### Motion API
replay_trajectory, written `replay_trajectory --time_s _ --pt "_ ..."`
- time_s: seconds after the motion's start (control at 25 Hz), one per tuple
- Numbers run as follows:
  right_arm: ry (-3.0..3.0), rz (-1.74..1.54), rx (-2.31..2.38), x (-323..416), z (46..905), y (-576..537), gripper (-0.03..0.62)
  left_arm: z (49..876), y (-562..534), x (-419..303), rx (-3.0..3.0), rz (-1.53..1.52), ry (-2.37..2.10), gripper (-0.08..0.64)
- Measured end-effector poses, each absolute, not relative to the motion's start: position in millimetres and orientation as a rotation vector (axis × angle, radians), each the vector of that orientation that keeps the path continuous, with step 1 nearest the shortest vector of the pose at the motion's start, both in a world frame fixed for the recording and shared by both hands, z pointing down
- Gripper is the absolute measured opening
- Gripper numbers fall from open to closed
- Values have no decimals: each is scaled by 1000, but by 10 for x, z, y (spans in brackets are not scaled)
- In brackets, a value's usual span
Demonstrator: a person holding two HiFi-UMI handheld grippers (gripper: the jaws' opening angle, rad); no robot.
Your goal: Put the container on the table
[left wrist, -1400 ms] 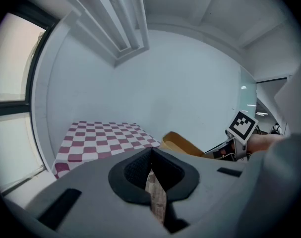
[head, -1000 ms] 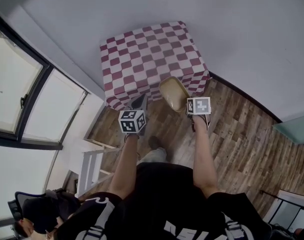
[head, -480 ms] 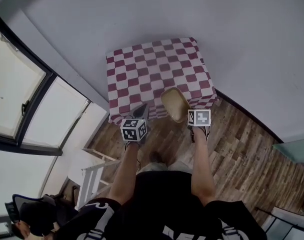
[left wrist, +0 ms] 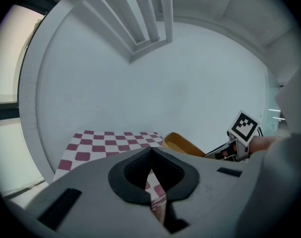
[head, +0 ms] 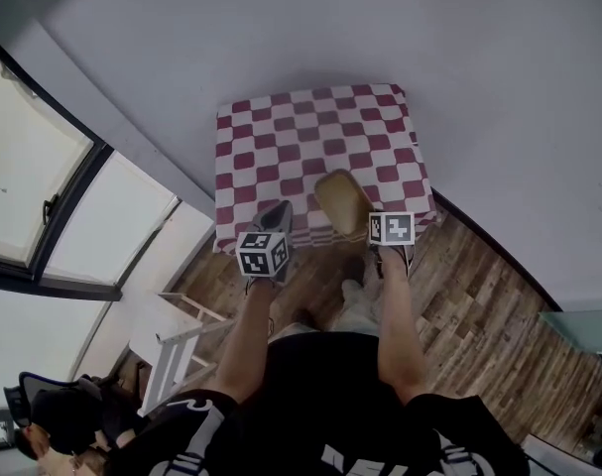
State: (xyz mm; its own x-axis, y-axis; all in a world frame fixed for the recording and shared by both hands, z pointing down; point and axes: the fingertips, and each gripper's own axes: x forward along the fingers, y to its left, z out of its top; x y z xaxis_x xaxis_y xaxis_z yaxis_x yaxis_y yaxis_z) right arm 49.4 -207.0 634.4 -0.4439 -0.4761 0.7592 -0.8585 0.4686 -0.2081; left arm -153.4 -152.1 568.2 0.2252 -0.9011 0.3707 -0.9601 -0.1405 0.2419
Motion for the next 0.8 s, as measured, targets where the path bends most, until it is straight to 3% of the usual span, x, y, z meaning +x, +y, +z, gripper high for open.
replay_trajectory --time_s 0.8 --pt "-2185 735 896 385 6354 -4428 32 5646 -3601 -1413 1962 226 -1878 25"
